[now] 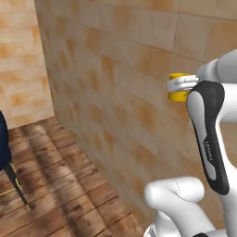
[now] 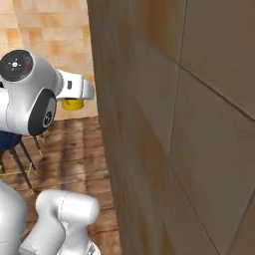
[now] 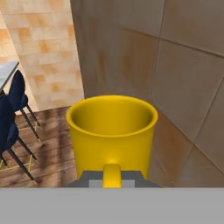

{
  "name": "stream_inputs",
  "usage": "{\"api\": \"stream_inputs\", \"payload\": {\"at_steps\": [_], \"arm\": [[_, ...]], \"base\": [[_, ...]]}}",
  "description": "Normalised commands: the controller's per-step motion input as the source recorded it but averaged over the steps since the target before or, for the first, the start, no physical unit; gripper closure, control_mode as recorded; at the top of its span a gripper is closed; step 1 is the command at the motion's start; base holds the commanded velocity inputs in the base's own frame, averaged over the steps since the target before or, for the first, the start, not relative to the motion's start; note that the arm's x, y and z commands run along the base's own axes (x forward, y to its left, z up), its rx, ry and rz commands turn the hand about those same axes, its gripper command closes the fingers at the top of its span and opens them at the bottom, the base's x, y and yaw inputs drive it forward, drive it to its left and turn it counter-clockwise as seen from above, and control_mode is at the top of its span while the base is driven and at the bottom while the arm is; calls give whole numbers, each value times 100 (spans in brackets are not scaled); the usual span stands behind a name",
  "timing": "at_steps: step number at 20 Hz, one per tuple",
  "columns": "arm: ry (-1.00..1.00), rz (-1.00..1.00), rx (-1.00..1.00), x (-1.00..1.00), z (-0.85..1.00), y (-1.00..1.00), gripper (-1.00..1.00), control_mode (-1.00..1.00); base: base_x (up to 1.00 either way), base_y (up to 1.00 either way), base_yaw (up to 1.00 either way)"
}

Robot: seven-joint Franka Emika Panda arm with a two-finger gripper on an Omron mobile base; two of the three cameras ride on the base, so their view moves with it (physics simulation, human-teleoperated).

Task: There is a tray on the dining counter. Grab the cup, mug, and pitcher and place them on the tray. The pitcher may be placed next to the tray if it cannot fit the tray.

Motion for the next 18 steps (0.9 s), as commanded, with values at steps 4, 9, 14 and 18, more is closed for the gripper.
{"api": "stream_inputs", "payload": {"at_steps": [4, 9, 14, 18], "arm": [[0, 0, 0, 0, 0, 0, 100, 100], [0, 0, 0, 0, 0, 0, 100, 100], [0, 0, 0, 0, 0, 0, 100, 100], [0, 0, 0, 0, 0, 0, 100, 100]], "base": [[87, -37, 49], [100, -16, 38], [100, -5, 34], [100, -13, 35]]}}
